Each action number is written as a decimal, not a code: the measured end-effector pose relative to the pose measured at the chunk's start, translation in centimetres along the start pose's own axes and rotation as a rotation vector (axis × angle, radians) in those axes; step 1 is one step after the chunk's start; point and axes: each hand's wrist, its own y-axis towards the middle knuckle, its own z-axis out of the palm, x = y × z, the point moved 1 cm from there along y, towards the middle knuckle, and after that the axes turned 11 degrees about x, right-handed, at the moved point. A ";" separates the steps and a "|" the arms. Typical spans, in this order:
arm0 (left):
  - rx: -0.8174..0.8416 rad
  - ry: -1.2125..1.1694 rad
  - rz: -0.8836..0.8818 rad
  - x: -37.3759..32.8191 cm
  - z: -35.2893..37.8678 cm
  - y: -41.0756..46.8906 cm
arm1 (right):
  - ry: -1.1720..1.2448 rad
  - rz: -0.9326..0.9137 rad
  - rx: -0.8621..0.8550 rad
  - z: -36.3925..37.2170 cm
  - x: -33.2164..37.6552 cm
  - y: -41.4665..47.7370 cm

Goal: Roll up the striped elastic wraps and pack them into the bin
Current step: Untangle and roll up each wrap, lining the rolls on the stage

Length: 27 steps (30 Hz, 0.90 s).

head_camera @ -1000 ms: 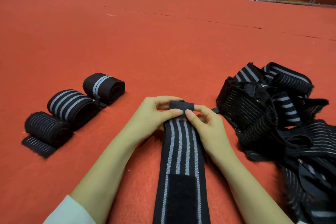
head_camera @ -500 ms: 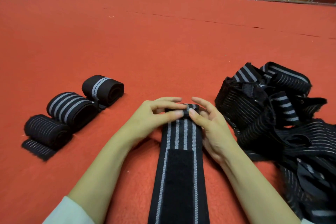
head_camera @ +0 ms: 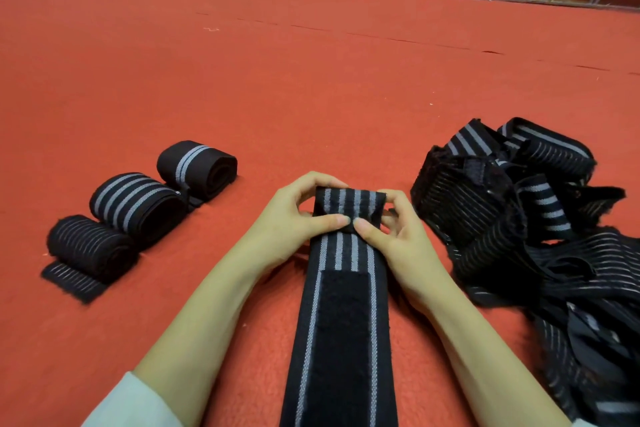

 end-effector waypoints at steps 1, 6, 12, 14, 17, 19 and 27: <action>-0.010 -0.019 0.019 -0.2 0.0 0.0 | 0.052 -0.008 0.016 0.1 0.1 0.0; 0.018 0.075 0.071 -0.5 0.2 0.0 | 0.282 0.049 0.029 0.8 0.6 0.3; 0.174 -0.075 -0.039 -0.5 0.4 -0.3 | 0.214 0.010 -0.036 0.3 0.8 0.2; 0.199 -0.219 -0.156 -0.4 0.4 -0.3 | 0.186 -0.002 -0.044 0.1 0.9 0.1; 0.131 -0.142 -0.247 -0.1 0.4 -0.1 | 0.182 -0.025 -0.034 0.1 0.9 0.2; 0.101 -0.109 -0.243 -0.3 0.4 -0.1 | 0.190 -0.011 -0.053 0.1 0.9 0.1; 0.001 0.011 -0.088 0.0 0.0 0.0 | 0.228 0.061 0.018 0.6 0.8 -0.1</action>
